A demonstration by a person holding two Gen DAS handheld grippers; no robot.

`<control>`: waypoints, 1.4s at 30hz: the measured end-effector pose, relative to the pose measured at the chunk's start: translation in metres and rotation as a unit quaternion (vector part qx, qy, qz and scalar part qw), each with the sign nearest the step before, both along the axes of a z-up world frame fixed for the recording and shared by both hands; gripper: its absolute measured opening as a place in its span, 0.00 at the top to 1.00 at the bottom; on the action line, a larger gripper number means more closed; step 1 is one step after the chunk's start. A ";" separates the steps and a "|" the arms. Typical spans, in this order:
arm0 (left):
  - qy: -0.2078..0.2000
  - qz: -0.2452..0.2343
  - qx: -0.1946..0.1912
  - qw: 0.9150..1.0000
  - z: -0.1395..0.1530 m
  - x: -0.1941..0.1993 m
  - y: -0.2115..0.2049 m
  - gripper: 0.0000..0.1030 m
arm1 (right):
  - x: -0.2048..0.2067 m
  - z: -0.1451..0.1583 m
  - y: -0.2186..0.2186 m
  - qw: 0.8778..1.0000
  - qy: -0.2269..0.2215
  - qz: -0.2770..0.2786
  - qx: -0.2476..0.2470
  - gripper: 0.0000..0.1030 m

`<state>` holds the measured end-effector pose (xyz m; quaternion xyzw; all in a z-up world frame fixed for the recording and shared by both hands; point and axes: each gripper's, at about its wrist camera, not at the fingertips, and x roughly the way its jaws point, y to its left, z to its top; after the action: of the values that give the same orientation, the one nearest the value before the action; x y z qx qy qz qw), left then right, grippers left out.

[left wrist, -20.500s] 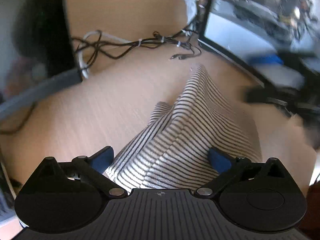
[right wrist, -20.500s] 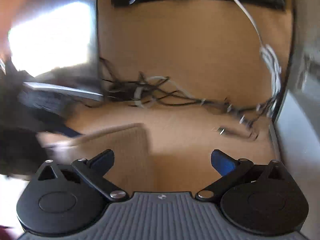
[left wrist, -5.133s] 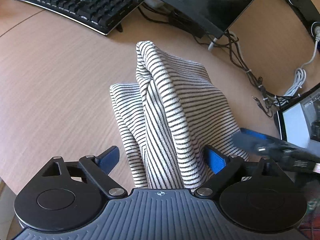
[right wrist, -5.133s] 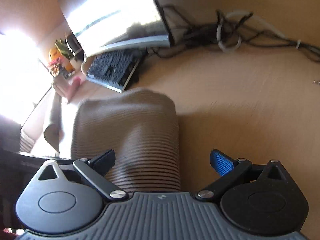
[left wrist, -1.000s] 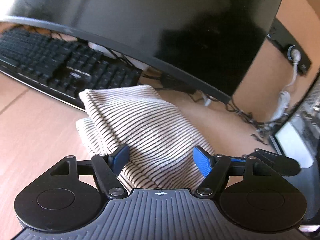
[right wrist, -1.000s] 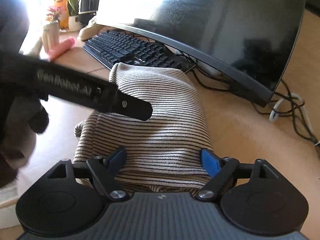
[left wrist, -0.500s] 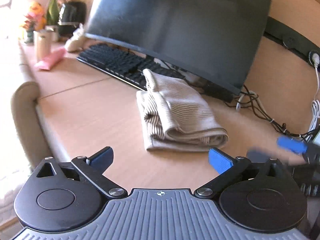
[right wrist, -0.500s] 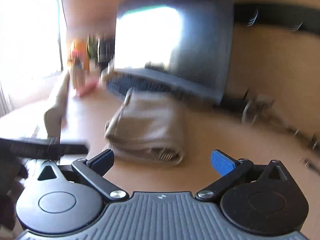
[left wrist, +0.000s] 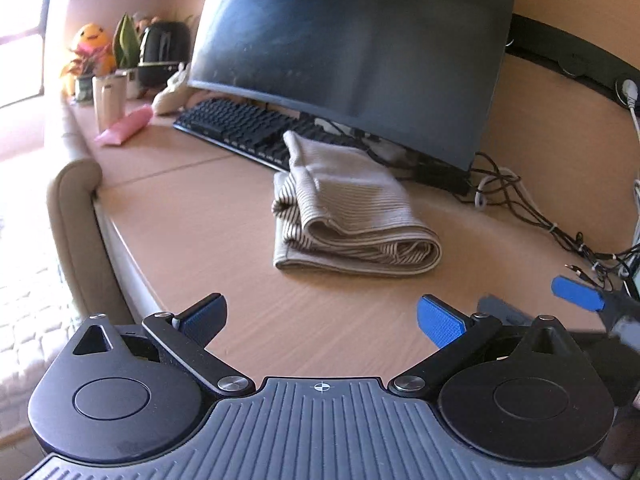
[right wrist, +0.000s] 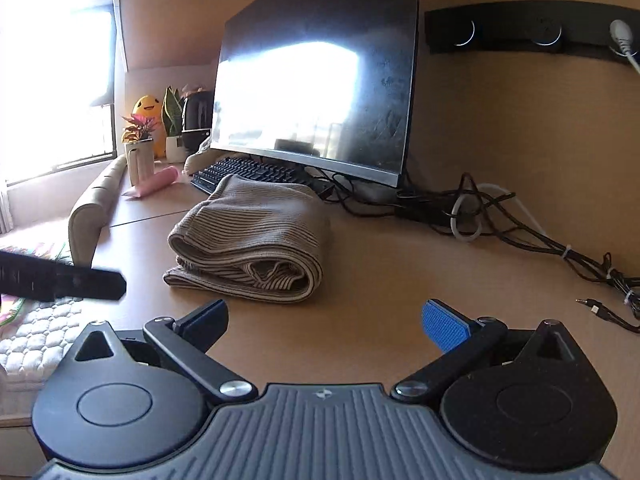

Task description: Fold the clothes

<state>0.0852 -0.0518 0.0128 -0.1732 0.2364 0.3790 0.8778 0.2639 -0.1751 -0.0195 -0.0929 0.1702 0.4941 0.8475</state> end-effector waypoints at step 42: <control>0.034 0.043 -0.002 0.998 -0.012 -0.005 -0.005 0.00 | 0.005 0.000 -0.006 1.000 0.017 0.006 0.012 0.00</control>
<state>0.0801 -0.0569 0.0005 -0.1722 0.2594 0.4215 0.8517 0.2693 -0.1813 -0.0197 -0.0750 0.1777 0.5030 0.8425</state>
